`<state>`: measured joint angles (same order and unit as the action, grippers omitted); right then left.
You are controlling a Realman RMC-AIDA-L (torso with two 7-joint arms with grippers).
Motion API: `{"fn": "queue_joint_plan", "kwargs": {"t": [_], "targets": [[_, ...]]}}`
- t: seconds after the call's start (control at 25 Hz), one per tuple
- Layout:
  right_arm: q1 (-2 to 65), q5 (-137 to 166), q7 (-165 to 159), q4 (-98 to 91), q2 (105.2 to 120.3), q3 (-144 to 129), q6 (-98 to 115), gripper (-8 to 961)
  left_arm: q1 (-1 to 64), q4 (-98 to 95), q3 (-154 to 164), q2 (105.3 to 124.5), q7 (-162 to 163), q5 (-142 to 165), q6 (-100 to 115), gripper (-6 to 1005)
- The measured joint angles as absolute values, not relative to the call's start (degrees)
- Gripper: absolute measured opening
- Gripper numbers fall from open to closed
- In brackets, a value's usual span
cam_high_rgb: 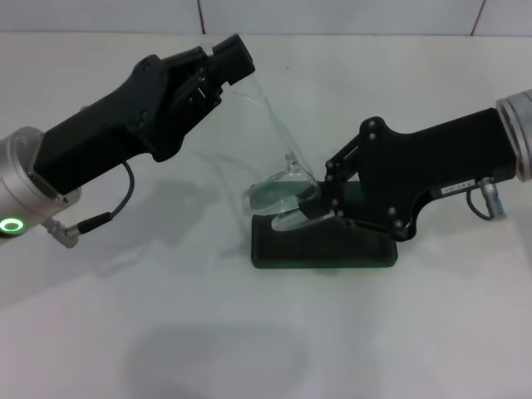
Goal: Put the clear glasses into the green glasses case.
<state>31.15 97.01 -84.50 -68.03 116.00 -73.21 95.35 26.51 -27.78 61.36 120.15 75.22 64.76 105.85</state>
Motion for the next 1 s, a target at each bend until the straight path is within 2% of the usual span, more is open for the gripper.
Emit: {"fn": "queue_joint_plan", "kwargs": {"t": [1.0], "targets": [[30.71, 93.72, -82.96, -73.03, 115.96, -74.97, 93.08, 56, 27.0, -27.2, 63.63, 119.81, 75.33, 68.14, 105.2, 63]]}}
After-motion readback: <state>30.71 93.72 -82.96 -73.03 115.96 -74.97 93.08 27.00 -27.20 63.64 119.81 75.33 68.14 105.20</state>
